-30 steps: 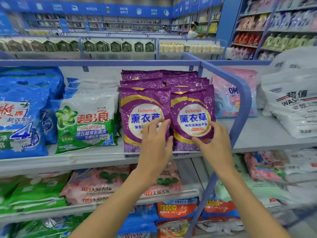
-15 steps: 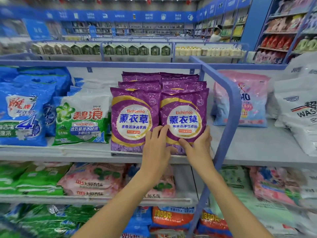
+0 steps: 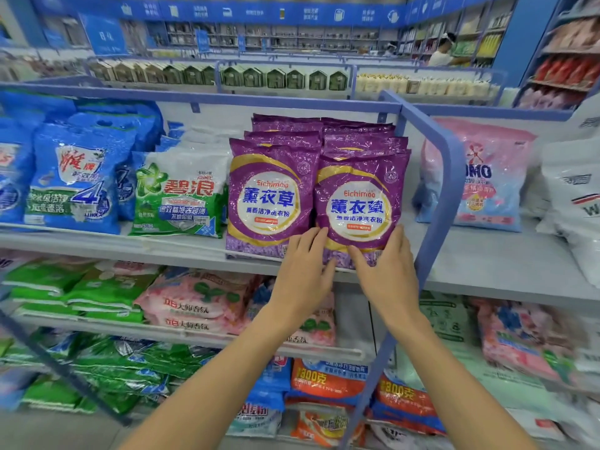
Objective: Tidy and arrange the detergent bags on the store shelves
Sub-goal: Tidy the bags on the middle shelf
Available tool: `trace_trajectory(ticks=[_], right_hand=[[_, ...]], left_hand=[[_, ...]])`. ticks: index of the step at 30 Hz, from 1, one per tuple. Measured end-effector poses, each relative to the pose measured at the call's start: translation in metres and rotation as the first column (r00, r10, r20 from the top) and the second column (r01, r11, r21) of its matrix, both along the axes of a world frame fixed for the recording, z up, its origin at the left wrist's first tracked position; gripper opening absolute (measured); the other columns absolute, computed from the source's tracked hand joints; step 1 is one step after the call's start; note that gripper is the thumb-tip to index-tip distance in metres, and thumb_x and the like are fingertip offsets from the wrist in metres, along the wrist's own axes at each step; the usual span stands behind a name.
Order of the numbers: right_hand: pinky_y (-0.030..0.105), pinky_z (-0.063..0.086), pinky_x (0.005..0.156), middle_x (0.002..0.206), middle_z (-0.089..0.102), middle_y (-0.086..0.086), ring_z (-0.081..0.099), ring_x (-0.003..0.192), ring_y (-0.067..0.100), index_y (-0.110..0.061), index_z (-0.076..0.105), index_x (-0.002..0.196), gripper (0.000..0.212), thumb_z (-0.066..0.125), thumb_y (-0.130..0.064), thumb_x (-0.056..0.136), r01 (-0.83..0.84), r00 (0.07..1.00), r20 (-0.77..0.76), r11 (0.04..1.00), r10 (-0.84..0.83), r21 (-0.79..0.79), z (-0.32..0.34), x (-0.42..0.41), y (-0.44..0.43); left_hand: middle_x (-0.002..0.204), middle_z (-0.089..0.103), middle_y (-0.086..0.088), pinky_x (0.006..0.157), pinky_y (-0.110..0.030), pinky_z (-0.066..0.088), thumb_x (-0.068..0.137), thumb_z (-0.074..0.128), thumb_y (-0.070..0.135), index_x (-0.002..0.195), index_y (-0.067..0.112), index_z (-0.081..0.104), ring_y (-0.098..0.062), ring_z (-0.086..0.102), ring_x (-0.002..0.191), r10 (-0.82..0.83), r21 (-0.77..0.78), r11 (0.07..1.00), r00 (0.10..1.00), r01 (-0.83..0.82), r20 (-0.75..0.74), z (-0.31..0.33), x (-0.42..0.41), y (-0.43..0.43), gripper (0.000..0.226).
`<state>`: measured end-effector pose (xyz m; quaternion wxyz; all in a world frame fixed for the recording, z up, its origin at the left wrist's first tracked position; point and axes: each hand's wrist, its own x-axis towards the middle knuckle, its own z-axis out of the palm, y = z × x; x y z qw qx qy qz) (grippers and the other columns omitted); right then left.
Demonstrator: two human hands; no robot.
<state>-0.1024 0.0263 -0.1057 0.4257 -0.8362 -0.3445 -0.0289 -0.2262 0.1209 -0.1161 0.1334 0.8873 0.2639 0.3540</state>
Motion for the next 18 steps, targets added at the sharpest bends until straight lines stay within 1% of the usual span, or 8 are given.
trace_trajectory(ticks=[3,6,9,11,14,16,18], right_hand=[[0.051,0.045,0.111,0.159,0.033,0.012,0.035,0.147,0.029,-0.010,0.025,0.156,0.081,0.066,-0.042,0.094,0.002,0.991,0.131,1.000,0.000,-0.019,-0.003,-0.005,-0.010],[0.048,0.038,0.118,0.162,0.032,0.013,0.030,0.150,0.030,-0.006,0.033,0.155,0.070,0.066,-0.027,0.097,-0.026,0.975,0.217,0.999,0.035,-0.043,-0.006,-0.016,-0.020],[0.047,0.036,0.119,0.158,0.040,0.015,0.032,0.149,0.032,-0.003,0.047,0.148,0.058,0.067,-0.015,0.095,-0.057,0.958,0.278,0.997,0.069,-0.053,-0.016,-0.038,-0.029],[0.048,0.036,0.119,0.156,0.043,0.015,0.034,0.149,0.033,-0.002,0.052,0.145,0.054,0.067,-0.014,0.094,-0.102,0.951,0.285,0.993,0.117,-0.067,-0.024,-0.061,-0.029],[0.046,0.034,0.121,0.156,0.046,0.011,0.035,0.149,0.029,-0.005,0.053,0.145,0.051,0.064,-0.021,0.098,-0.210,0.934,0.268,0.970,0.236,-0.121,-0.034,-0.101,-0.014],[0.040,0.028,0.124,0.157,0.045,0.008,0.033,0.150,0.025,-0.007,0.051,0.148,0.051,0.059,-0.028,0.101,-0.282,0.924,0.223,0.947,0.311,-0.153,-0.037,-0.131,0.001],[0.038,0.023,0.126,0.159,0.042,0.006,0.028,0.152,0.022,-0.009,0.048,0.150,0.053,0.055,-0.032,0.104,-0.334,0.915,0.171,0.924,0.365,-0.184,-0.038,-0.163,0.019]], left_hand=[[0.142,0.055,-0.010,0.109,-0.039,0.041,0.097,0.065,0.019,0.143,0.002,0.051,-0.028,0.045,0.129,-0.031,0.029,0.999,0.999,0.032,-0.027,-0.004,-0.012,-0.003,0.050],[0.138,0.059,-0.009,0.110,-0.039,0.043,0.094,0.066,0.017,0.141,0.002,0.055,-0.028,0.048,0.128,-0.044,0.092,0.994,0.996,0.052,-0.084,-0.010,-0.032,-0.006,0.050],[0.140,0.060,-0.006,0.112,-0.037,0.041,0.095,0.066,0.021,0.141,0.005,0.057,-0.025,0.047,0.131,0.013,0.102,0.995,0.996,-0.004,-0.086,-0.018,-0.065,-0.005,0.050],[0.139,0.061,-0.006,0.111,-0.039,0.043,0.096,0.064,0.023,0.140,0.006,0.057,-0.025,0.047,0.131,0.093,0.065,0.994,0.993,-0.088,-0.078,-0.023,-0.093,0.000,0.048],[0.140,0.059,-0.009,0.112,-0.045,0.043,0.098,0.062,0.024,0.141,0.005,0.056,-0.029,0.046,0.132,0.191,0.003,0.981,0.974,-0.192,-0.121,-0.029,-0.144,0.012,0.047],[0.145,0.056,-0.010,0.115,-0.046,0.039,0.099,0.061,0.025,0.144,0.005,0.054,-0.031,0.043,0.136,0.246,-0.014,0.968,0.955,-0.252,-0.167,-0.031,-0.184,0.022,0.049],[0.148,0.054,-0.011,0.117,-0.044,0.033,0.099,0.060,0.025,0.146,0.006,0.053,-0.033,0.041,0.139,0.301,-0.025,0.950,0.932,-0.312,-0.202,-0.030,-0.227,0.031,0.051]])
